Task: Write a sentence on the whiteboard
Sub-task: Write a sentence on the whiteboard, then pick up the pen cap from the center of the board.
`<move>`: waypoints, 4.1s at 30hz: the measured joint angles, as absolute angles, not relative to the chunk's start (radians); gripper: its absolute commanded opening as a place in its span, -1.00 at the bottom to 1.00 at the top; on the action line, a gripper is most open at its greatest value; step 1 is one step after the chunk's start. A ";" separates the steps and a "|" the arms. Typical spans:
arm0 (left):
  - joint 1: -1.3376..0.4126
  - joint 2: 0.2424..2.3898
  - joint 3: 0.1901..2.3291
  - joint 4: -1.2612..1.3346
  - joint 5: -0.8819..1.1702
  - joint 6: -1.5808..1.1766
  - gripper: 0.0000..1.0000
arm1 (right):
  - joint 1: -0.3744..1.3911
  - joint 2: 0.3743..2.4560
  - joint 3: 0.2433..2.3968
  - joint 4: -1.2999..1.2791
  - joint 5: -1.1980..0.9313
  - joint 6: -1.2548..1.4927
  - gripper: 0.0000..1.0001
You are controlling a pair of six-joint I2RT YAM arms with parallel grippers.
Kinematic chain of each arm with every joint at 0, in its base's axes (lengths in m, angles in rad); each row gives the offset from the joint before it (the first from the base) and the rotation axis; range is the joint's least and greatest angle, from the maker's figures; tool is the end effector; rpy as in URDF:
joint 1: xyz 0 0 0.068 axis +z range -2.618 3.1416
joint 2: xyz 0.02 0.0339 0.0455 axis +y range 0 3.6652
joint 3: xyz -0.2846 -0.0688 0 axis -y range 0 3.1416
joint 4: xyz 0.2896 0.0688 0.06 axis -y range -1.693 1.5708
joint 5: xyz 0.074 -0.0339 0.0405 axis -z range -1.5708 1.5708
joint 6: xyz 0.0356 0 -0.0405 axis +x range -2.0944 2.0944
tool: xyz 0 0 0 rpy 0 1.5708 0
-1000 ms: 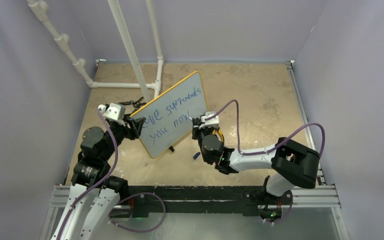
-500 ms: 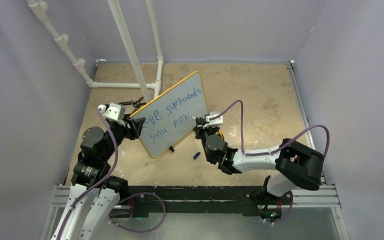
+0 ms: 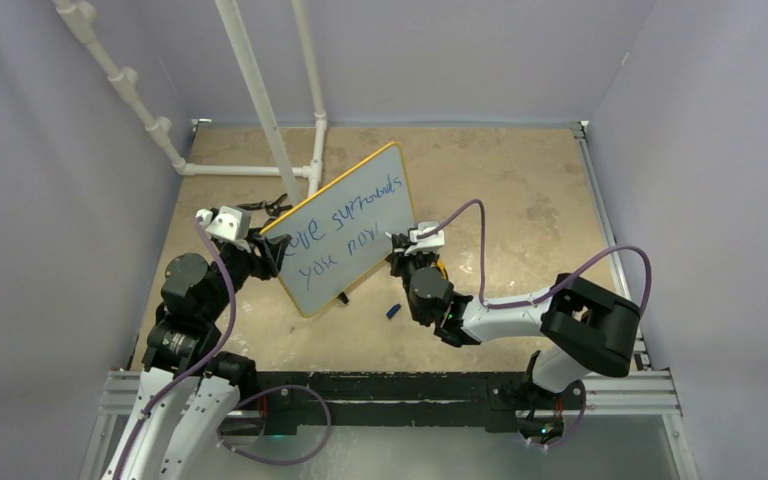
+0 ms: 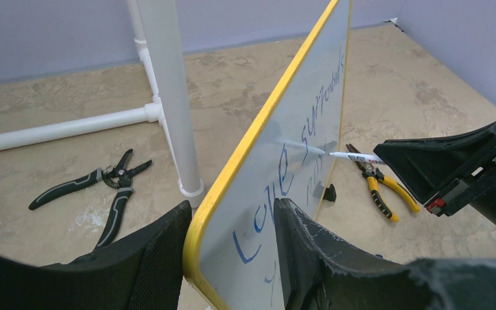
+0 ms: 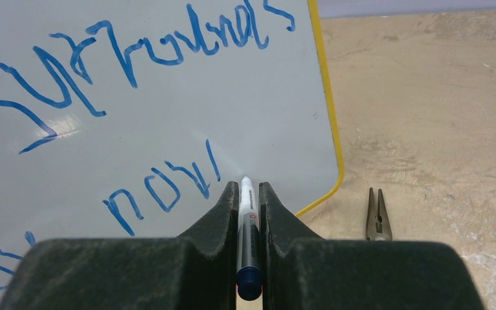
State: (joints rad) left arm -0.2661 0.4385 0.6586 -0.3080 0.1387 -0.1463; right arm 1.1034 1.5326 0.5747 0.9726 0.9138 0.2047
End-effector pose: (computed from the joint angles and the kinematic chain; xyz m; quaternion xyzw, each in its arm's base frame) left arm 0.1344 -0.0417 0.3465 0.0908 0.7316 -0.1880 0.6490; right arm 0.1696 0.2735 0.1969 0.0094 0.7039 0.1432 0.6957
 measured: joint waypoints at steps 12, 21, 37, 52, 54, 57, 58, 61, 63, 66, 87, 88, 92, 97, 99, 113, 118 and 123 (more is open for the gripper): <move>-0.266 0.439 0.659 -0.308 0.139 -0.146 -0.02 | 1.098 1.551 0.579 0.980 0.899 0.200 -1.00; -0.266 0.439 0.659 -0.308 0.139 -0.146 -0.01 | 1.098 1.551 0.579 0.981 0.899 0.201 -1.00; -0.266 0.452 0.777 -0.389 0.014 -0.136 0.57 | 1.097 1.143 0.527 0.660 0.870 0.269 -1.00; -0.268 0.816 1.144 -0.390 0.162 -0.187 0.36 | 0.952 0.993 0.627 0.104 0.599 0.298 -1.00; -0.279 0.875 1.159 -0.388 0.184 -0.202 0.35 | 0.893 0.993 0.626 0.076 0.554 0.318 -1.00; -0.355 0.941 1.184 -0.393 0.171 -0.206 0.35 | 0.814 0.974 0.608 0.060 0.491 0.362 -1.00; -0.394 0.956 1.196 -0.397 0.158 -0.205 0.35 | 0.792 0.968 0.603 0.059 0.480 0.370 -1.00; -0.542 0.995 1.238 -0.397 0.126 -0.199 0.34 | 0.761 0.925 0.574 0.052 0.456 0.406 -1.00; -0.619 1.012 1.256 -0.390 0.115 -0.198 0.29 | 0.758 0.889 0.560 0.039 0.450 0.434 -1.00; -0.706 1.034 1.261 -0.367 0.091 -0.197 0.21 | 0.757 0.852 0.553 0.019 0.445 0.467 -1.00; -1.218 1.338 0.712 -0.106 -0.266 -0.364 -0.02 | 0.757 0.670 0.545 -0.206 0.432 0.631 -1.00; -1.221 1.352 0.704 -0.089 -0.288 -0.366 -0.04 | 0.757 0.665 0.543 -0.207 0.432 0.633 -1.00; -1.224 1.422 0.698 -0.036 -0.360 -0.372 -0.12 | 0.757 0.660 0.530 -0.218 0.431 0.645 -1.00; -1.224 1.489 0.698 0.009 -0.402 -0.375 -0.17 | 0.757 0.651 0.515 -0.226 0.429 0.656 -1.00; -1.224 1.505 0.697 0.020 -0.420 -0.374 -0.21 | 0.757 0.644 0.514 -0.229 0.428 0.657 -1.00; -1.224 1.584 0.690 0.059 -0.451 -0.375 -0.53 | 0.757 0.619 0.514 -0.232 0.423 0.662 -1.00; -1.225 1.593 0.682 0.094 -0.447 -0.371 -1.00 | 0.757 0.619 0.514 -0.233 0.416 0.661 -1.00; -1.225 1.587 0.672 0.123 -0.451 -0.356 -1.00 | 0.757 0.620 0.518 -0.241 0.379 0.662 -1.00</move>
State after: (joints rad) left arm -1.2247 1.5867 0.6724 0.1226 -0.4511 -0.3557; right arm 0.7570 0.6205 0.5179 -0.2413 0.3794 0.6617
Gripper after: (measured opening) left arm 0.046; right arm 0.113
